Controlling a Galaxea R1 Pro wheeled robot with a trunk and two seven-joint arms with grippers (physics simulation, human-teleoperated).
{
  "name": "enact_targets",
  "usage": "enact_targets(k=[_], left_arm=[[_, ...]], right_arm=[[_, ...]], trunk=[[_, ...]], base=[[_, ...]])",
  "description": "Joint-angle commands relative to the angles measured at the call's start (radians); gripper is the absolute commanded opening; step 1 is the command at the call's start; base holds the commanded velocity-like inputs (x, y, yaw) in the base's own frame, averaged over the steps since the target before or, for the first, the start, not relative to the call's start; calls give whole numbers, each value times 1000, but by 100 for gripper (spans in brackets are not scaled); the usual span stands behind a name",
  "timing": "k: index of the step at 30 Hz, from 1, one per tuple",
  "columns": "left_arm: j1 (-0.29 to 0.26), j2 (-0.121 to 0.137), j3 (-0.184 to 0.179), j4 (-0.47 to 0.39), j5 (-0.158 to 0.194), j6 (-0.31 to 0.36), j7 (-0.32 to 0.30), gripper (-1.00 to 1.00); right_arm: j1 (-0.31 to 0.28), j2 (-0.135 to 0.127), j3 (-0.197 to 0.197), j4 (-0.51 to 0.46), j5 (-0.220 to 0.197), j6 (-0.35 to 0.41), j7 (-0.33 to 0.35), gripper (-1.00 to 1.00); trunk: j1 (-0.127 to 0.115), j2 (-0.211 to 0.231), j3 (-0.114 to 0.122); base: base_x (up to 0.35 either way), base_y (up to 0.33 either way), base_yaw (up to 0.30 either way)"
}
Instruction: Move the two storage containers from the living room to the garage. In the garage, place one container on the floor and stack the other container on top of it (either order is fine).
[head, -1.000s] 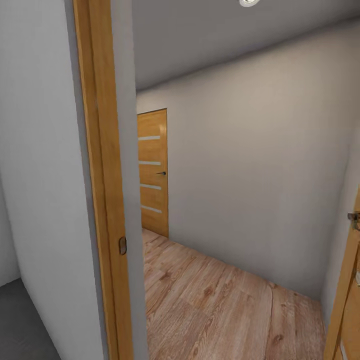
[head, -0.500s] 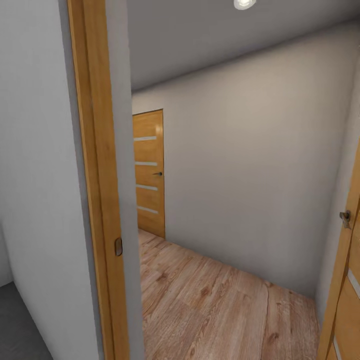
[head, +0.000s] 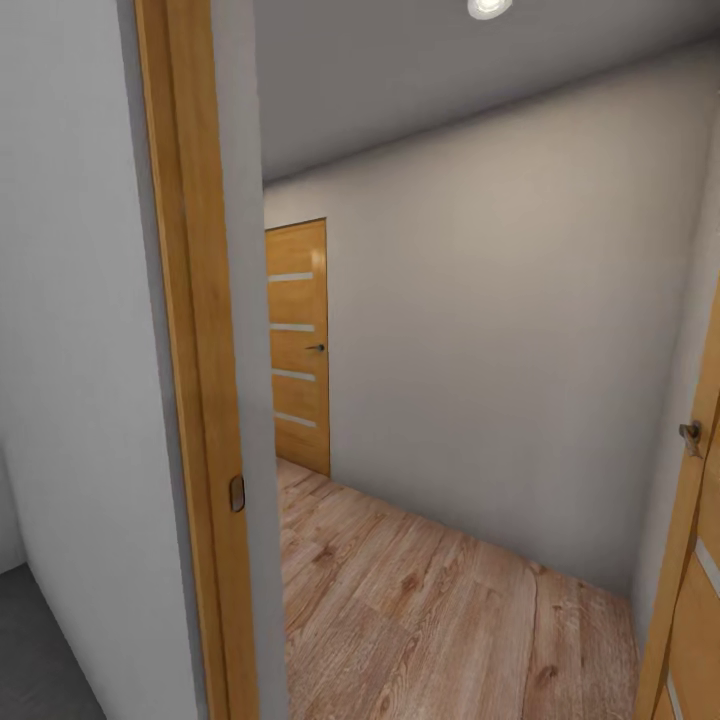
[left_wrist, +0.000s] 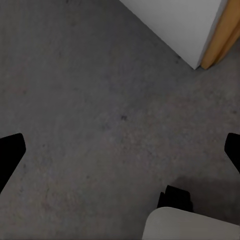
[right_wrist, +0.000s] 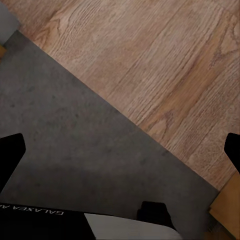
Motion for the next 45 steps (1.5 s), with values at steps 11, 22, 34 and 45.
enact_targets(k=[11,22,34,45], left_arm=[[-1,0,-2,4,11,-9,0,100],[-1,-2,-3,4,10,-8,1,100],[-1,-3,-3,3,10,-8,1,100],[-1,-5,-3,3,9,-8,1,100]], right_arm=[[0,0,-1,4,7,-8,0,100],[0,-2,-1,3,6,-13,4,100],[0,0,-1,4,5,-8,4,100],[0,0,-1,4,5,-8,4,100]], trunk=[[0,-1,-1],[0,-1,-1],[0,-1,-17],[0,-1,-35]], base=[[0,0,0],[0,0,0],[0,0,0],[0,0,0]])
